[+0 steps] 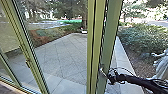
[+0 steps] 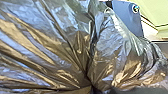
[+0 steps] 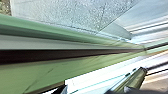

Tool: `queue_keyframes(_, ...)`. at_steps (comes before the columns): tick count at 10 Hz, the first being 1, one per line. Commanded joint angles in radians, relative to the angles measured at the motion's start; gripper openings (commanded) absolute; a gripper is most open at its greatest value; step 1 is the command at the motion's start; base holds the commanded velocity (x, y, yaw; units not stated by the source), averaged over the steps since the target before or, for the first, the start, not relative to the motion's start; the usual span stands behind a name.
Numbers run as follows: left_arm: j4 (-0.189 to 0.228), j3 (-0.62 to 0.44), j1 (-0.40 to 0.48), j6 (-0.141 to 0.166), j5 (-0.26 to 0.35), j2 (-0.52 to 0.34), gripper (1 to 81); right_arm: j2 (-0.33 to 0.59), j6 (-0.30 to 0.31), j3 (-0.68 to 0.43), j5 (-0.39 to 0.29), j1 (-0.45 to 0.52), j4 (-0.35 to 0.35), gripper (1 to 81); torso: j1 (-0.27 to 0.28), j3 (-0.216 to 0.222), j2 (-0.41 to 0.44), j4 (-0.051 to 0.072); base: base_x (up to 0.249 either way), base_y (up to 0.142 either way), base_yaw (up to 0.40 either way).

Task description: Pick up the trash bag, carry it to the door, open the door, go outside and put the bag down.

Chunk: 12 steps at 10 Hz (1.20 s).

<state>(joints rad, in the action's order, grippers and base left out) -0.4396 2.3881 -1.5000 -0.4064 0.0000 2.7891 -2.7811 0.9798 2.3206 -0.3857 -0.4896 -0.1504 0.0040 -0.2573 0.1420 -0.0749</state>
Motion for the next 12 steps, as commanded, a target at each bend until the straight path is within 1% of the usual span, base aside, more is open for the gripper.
queue_keyframes(1,-0.01,-0.007,0.019,-0.003,0.084,-0.019,1.0,-0.025,-0.009,-0.018,-0.096,0.117,0.008,81.1,0.0,0.0,0.0,0.0,0.0,0.0,0.0)
queue_keyframes(3,-0.008,-0.007,0.017,-0.003,0.084,-0.023,1.0,0.019,-0.01,-0.009,-0.096,0.166,0.011,81.1,0.002,-0.002,-0.001,0.0,0.0,0.0,0.0)
queue_keyframes(4,-0.008,-0.007,0.013,-0.003,0.084,-0.023,1.0,0.06,-0.01,-0.017,-0.096,0.214,0.008,81.1,0.003,-0.003,-0.003,0.001,0.0,0.0,0.0)
queue_keyframes(6,-0.008,-0.007,0.002,-0.003,0.083,-0.025,1.0,0.11,-0.012,-0.026,-0.096,0.295,0.011,81.1,0.005,-0.004,-0.004,0.001,0.0,0.0,0.0)
queue_keyframes(7,-0.008,-0.007,-0.003,-0.003,0.083,-0.026,1.0,0.133,-0.032,-0.021,-0.1,0.352,0.032,81.1,0.005,-0.005,-0.004,0.002,0.0,0.0,0.0)
queue_keyframes(8,-0.008,-0.007,-0.006,-0.003,0.081,-0.025,1.0,0.137,-0.049,-0.018,-0.119,0.394,0.064,81.1,0.005,-0.005,-0.005,0.002,0.0,0.0,0.0)
queue_keyframes(10,-0.007,-0.007,-0.007,-0.003,0.083,-0.02,1.0,0.144,-0.053,-0.005,-0.143,0.464,0.129,81.1,0.005,-0.005,-0.005,0.002,0.0,0.0,0.0)
queue_keyframes(11,-0.007,-0.007,-0.007,-0.003,0.083,-0.017,1.0,0.137,-0.053,0.017,-0.147,0.489,0.192,81.1,0.005,-0.006,-0.005,0.002,0.0,0.0,0.0)
queue_keyframes(12,-0.007,-0.007,-0.007,-0.003,0.083,-0.017,1.0,0.131,-0.058,0.037,-0.205,0.519,0.236,81.1,0.004,-0.006,-0.005,0.002,0.0,0.0,0.0)
